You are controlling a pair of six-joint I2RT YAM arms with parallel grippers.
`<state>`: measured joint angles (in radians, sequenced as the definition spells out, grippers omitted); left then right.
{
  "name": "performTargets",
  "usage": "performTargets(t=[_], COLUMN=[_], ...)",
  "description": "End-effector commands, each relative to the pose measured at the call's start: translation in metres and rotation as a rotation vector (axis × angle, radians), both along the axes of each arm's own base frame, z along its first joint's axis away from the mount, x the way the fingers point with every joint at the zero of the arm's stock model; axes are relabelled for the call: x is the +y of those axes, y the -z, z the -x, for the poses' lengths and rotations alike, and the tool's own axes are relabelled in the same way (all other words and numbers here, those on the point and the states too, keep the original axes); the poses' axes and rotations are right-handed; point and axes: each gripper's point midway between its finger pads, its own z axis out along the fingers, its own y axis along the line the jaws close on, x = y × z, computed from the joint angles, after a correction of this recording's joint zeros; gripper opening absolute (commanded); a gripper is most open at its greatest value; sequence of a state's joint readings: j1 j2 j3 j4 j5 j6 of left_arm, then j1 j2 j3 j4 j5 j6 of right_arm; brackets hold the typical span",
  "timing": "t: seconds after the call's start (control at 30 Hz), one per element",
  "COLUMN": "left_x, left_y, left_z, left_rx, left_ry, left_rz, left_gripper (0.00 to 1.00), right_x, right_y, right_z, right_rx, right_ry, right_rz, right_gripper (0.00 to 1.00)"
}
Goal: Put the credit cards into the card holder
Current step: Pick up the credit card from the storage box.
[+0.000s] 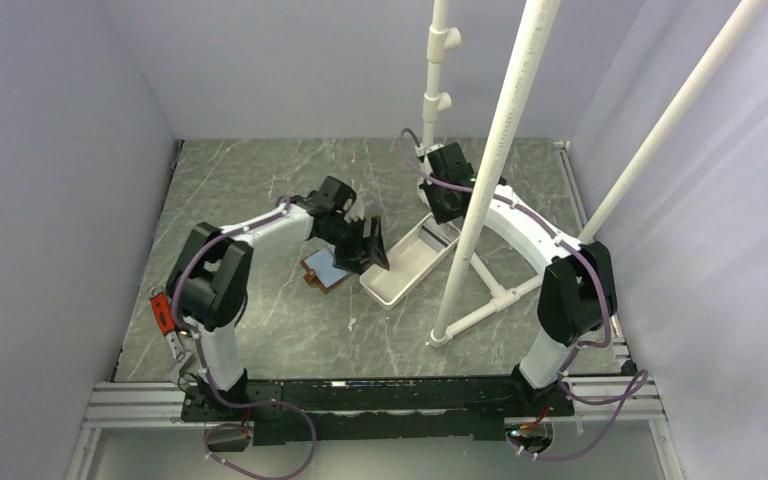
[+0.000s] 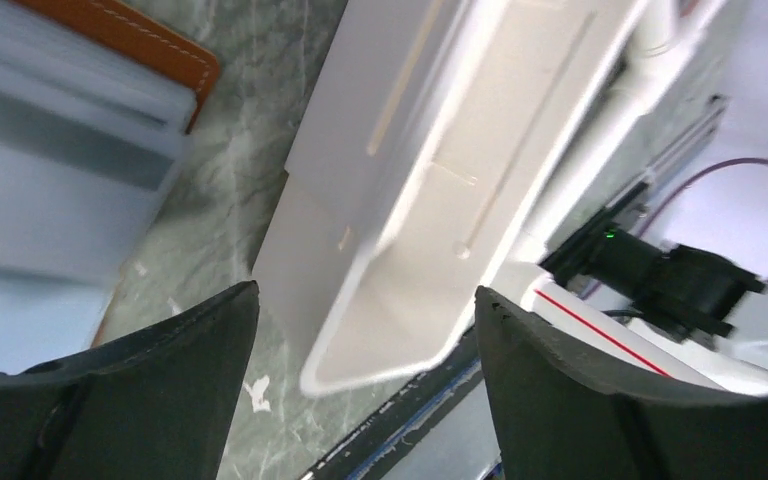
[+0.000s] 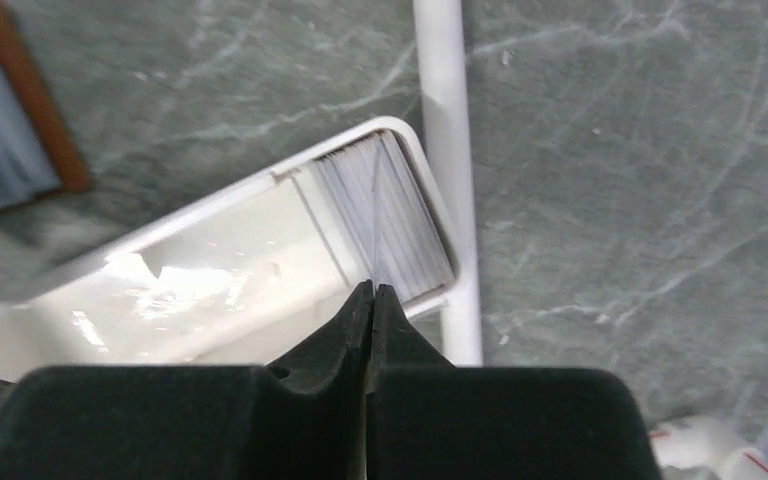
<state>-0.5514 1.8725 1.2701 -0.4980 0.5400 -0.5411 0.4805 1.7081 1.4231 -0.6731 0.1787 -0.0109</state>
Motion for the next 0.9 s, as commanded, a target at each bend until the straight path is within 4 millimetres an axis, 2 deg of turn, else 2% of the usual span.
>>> performTargets(t=[0.0,0.07,0.13,0.27,0.33,0.4,0.5,0.53,0.63,0.77,0.87], left_x=[0.02,0.035,0.045,0.049,0.046,0.047,0.057,0.06,0.073,0.076,0.077], left_y=[-0.08,-0.097,-0.107,-0.125,-0.136,-0.144,-0.157,-0.169,-0.174,-0.178,-0.184], left_z=[-0.019,-0.023,-0.024,-0.019,-0.019,-0.022,-0.03,-0.036,-0.038,-0.036,-0.032], left_rx=[-0.12,-0.145,-0.152,-0.164,-0.186,-0.203,-0.241,-0.301,-0.346,-0.347,-0.366], left_ry=[-0.058,-0.096,-0.121,-0.132,-0.134,-0.162,-0.218,-0.228,-0.27,-0.263,-0.237], left_rz=[0.186,0.209,0.222,0.288,0.346,0.398,0.51,0.566,0.643,0.727,0.781], left_gripper=[0.86,0.87,0.88,0.88,0.88,0.87,0.86,0.86,0.87,0.86,0.77], right_x=[0.043,0.052,0.052,0.058,0.067,0.085,0.12,0.13,0.147,0.167,0.177], right_y=[-0.043,-0.042,-0.035,-0.034,-0.046,-0.063,-0.091,-0.098,-0.118,-0.132,-0.134], right_z=[-0.009,-0.011,-0.013,-0.01,-0.008,-0.003,0.006,0.012,0.023,0.038,0.046], right_rx=[-0.05,-0.033,-0.005,0.027,0.025,0.044,0.074,0.095,0.117,0.187,0.224], right_ry=[-0.005,-0.008,-0.004,-0.028,-0.058,-0.114,-0.207,-0.221,-0.268,-0.324,-0.352], right_rz=[-0.305,-0.374,-0.391,-0.468,-0.569,-0.718,-0.955,-1.03,-1.205,-1.328,-1.355], right_gripper=[0.0,0.0,0.0,0.0,0.0,0.0,0.0,0.0,0.0,0.0,0.0])
